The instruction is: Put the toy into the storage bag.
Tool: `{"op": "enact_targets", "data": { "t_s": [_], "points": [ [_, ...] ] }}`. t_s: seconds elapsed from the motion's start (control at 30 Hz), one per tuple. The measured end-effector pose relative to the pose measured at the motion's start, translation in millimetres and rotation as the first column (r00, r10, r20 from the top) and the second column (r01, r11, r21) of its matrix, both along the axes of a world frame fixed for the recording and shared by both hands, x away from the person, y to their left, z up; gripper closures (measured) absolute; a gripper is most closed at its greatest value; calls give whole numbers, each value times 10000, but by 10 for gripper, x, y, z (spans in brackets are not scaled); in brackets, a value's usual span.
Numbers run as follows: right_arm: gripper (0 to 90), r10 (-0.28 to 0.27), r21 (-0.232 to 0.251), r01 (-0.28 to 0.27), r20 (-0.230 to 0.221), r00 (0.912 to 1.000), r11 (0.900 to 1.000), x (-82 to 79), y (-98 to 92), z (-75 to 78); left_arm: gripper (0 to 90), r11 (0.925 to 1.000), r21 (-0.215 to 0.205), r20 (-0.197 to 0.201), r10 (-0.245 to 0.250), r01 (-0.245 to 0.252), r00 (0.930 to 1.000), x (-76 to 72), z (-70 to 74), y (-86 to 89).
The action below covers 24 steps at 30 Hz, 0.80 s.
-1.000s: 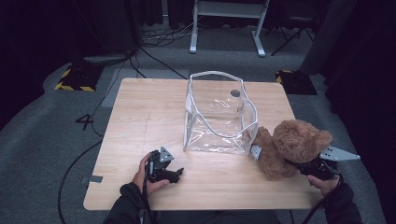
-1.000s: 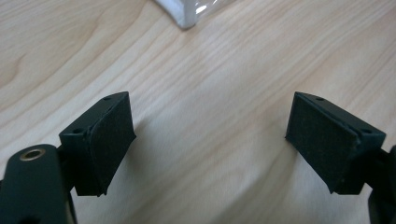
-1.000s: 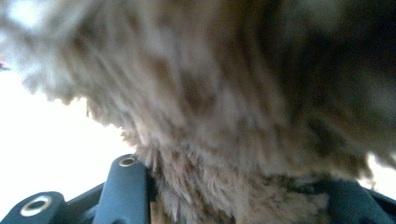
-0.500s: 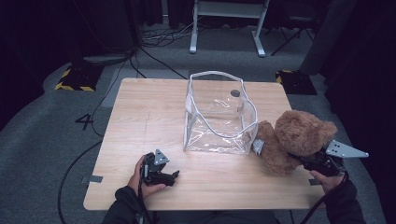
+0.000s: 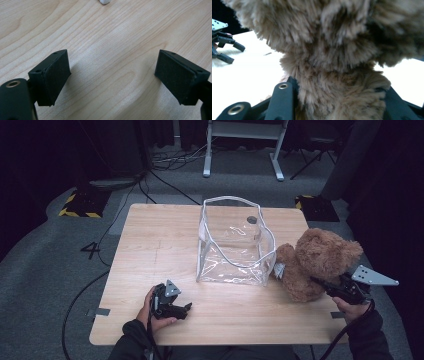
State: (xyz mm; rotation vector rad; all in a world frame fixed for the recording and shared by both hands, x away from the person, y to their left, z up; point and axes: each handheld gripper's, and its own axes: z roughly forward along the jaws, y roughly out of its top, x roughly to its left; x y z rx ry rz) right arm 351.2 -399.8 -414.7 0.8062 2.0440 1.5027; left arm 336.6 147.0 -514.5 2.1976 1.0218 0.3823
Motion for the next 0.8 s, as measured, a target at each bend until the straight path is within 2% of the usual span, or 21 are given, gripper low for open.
{"op": "enact_targets", "data": {
  "t_s": [0.23, 0.47, 0.8],
  "points": [
    [573, -210, 91, 209, 154, 9997, 9997, -3, -10, 55, 127, 10000, 3, -1, -7, 7, 10000, 1, 0, 0],
    [573, -430, 94, 426, 495, 9979, 9990, -48, -52, 163, 126, 10000, -26, -25, -10, 10, 10000, 4, -1, -2],
    [574, -721, 216, 708, 668, 9952, 9973, -25, -41, 271, 125, 10000, -41, -19, -12, 12, 10000, 8, -3, -3]
  ]
}}
